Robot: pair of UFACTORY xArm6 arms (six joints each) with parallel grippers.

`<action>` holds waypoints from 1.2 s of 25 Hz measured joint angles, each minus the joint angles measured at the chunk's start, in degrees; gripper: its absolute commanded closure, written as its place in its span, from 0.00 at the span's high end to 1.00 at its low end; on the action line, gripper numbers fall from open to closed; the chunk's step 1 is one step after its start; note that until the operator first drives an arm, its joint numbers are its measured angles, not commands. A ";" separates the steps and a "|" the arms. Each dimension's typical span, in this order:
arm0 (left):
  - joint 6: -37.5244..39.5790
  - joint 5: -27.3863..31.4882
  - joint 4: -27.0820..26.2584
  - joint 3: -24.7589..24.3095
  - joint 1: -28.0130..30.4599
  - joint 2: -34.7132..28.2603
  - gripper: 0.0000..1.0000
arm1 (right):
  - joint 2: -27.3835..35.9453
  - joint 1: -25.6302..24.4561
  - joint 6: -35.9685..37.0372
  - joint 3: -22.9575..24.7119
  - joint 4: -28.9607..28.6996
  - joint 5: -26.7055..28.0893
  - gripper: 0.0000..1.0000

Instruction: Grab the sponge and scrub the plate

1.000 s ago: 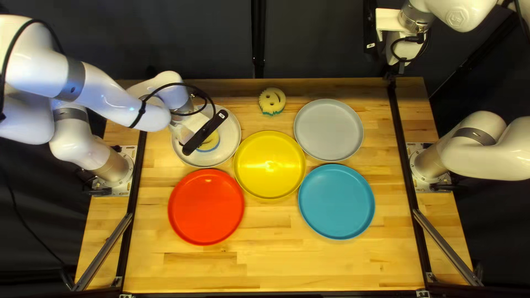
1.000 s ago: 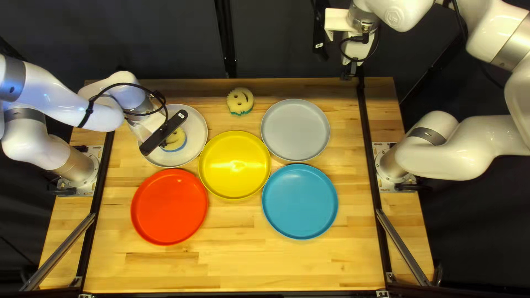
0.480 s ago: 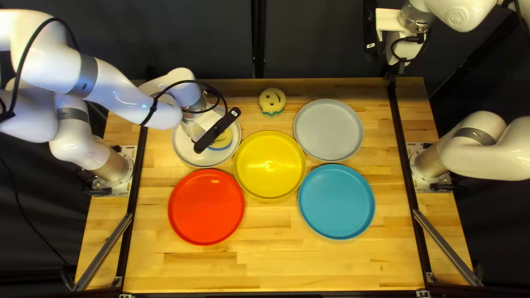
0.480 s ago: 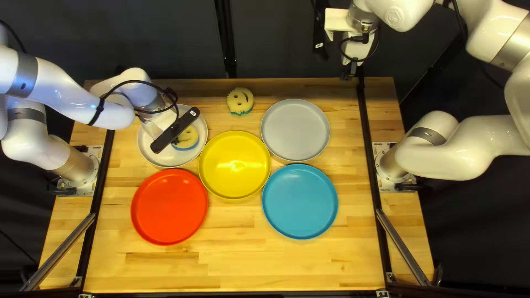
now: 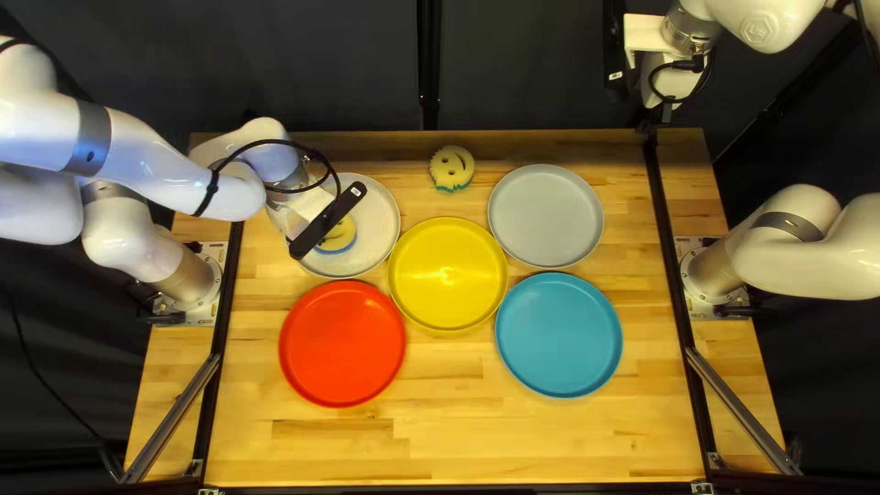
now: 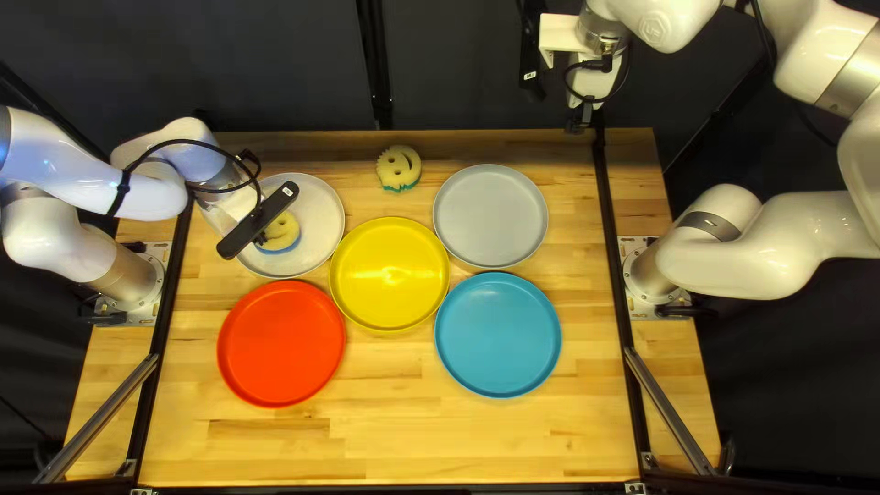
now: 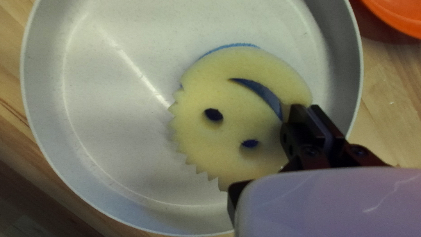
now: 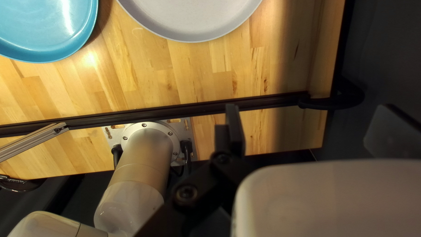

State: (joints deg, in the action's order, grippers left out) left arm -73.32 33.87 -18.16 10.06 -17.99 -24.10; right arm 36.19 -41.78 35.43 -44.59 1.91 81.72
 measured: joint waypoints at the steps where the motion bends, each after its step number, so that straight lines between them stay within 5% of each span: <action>1: -0.10 -0.60 -0.28 0.44 0.33 0.96 0.00 | 0.00 0.00 0.00 0.00 0.00 0.00 1.00; 13: -4.37 -4.01 -3.13 8.55 0.17 11.49 0.00 | 0.00 0.00 0.00 0.00 0.00 0.00 1.00; 30: -6.35 2.00 2.11 8.78 -9.29 7.10 0.00 | 0.00 0.00 0.00 0.00 0.00 0.00 1.00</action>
State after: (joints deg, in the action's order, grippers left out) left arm -79.67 35.87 -16.04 18.83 -27.28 -17.00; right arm 36.19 -41.78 35.43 -44.59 1.91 81.72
